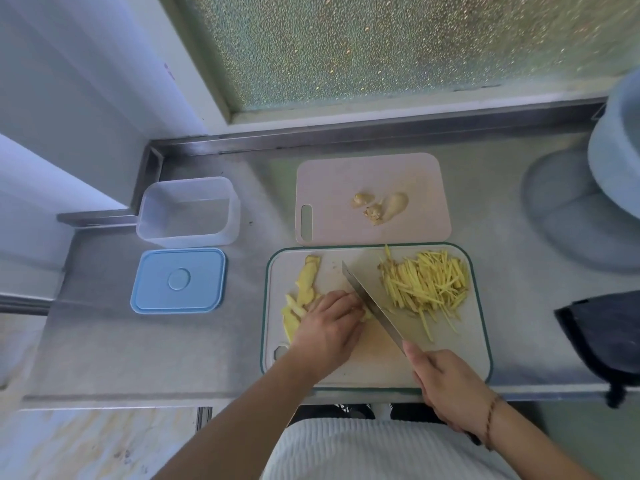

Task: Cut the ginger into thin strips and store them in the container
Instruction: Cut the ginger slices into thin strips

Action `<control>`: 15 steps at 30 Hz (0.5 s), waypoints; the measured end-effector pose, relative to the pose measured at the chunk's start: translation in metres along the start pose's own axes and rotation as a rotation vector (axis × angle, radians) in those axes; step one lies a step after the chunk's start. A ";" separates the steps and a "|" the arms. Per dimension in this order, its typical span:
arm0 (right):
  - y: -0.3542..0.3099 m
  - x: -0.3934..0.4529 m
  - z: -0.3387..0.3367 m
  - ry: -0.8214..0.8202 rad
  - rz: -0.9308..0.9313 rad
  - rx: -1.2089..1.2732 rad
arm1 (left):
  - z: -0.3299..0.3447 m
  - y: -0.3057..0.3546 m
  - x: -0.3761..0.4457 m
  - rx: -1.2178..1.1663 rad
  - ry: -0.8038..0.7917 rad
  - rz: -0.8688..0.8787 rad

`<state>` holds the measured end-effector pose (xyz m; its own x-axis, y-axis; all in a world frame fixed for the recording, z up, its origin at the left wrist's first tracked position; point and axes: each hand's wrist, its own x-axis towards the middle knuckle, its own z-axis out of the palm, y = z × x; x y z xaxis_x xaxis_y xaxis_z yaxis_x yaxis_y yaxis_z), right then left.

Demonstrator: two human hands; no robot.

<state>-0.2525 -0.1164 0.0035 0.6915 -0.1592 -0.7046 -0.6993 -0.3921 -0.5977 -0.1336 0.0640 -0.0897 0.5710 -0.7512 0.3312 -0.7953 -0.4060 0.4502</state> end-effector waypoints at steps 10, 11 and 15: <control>0.002 -0.002 0.012 0.083 -0.059 -0.095 | 0.001 0.000 0.004 -0.061 -0.006 0.018; 0.003 -0.002 0.013 0.090 -0.067 -0.083 | 0.000 -0.001 0.005 -0.065 0.000 0.024; 0.012 -0.001 0.019 0.088 -0.095 -0.080 | -0.001 -0.002 0.007 -0.068 0.032 0.015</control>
<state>-0.2649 -0.1040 -0.0106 0.7697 -0.1955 -0.6077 -0.6155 -0.4800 -0.6251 -0.1282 0.0602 -0.0872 0.5658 -0.7398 0.3642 -0.7890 -0.3576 0.4995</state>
